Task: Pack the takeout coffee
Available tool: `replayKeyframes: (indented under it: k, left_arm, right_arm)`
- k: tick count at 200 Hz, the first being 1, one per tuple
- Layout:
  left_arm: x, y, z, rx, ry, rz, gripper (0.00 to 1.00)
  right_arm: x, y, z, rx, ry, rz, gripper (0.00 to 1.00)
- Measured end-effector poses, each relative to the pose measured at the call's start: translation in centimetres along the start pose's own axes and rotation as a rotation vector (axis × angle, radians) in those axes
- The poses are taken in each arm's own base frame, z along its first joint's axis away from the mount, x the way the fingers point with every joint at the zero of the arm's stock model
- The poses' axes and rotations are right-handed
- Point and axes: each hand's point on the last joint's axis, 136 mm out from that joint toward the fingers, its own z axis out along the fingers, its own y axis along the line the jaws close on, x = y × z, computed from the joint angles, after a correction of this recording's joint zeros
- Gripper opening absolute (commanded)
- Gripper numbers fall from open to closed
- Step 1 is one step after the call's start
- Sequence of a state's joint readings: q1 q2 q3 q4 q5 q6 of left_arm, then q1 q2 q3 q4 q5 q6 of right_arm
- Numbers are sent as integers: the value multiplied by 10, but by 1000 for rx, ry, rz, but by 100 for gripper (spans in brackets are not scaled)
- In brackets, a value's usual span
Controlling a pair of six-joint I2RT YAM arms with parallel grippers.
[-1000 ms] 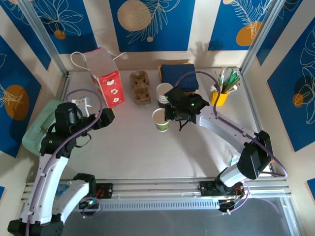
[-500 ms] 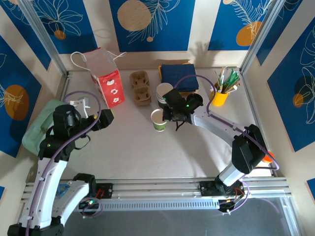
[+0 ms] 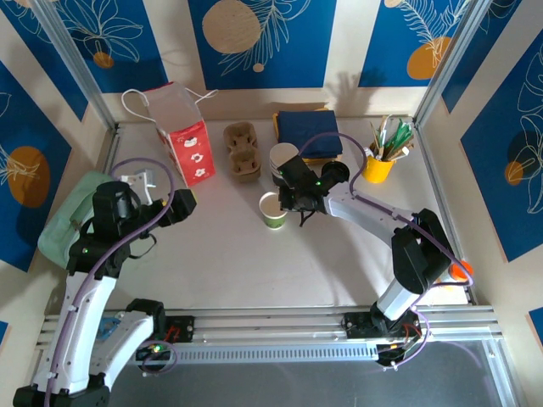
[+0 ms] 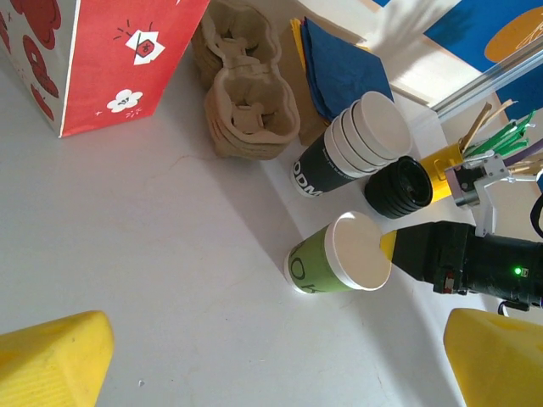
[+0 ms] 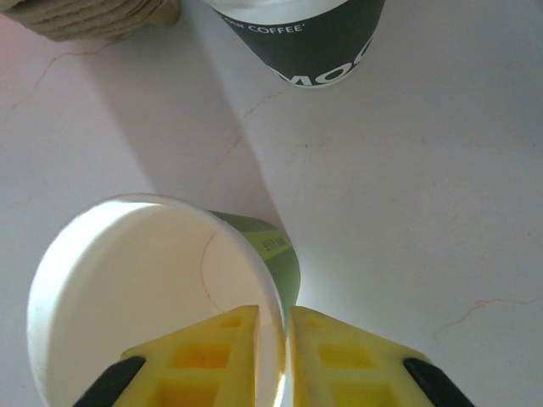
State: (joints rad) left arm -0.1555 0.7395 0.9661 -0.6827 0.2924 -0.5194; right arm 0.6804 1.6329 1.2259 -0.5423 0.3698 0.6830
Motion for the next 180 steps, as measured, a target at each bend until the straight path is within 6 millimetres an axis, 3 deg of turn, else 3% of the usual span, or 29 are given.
replayKeyframes:
  k: [61, 77, 94, 140, 180]
  left_arm:
    - [2, 2, -1, -9, 6, -3, 99]
    - [2, 2, -1, -9, 6, -3, 100]
    - [3, 2, -1, -10, 7, -3, 99]
    - [3, 1, -3, -6, -1, 0, 99]
    - [9, 7, 2, -13, 15, -14, 100]
  right_arm:
    - [-2, -3, -2, 13, -16, 6, 35]
    - [-5, -6, -8, 22, -37, 8, 37]
    - [-8, -11, -17, 34, -73, 14, 46]
    - [-20, -47, -45, 116, -192, 125, 55]
    - [-39, -93, -49, 215, -260, 250, 57]
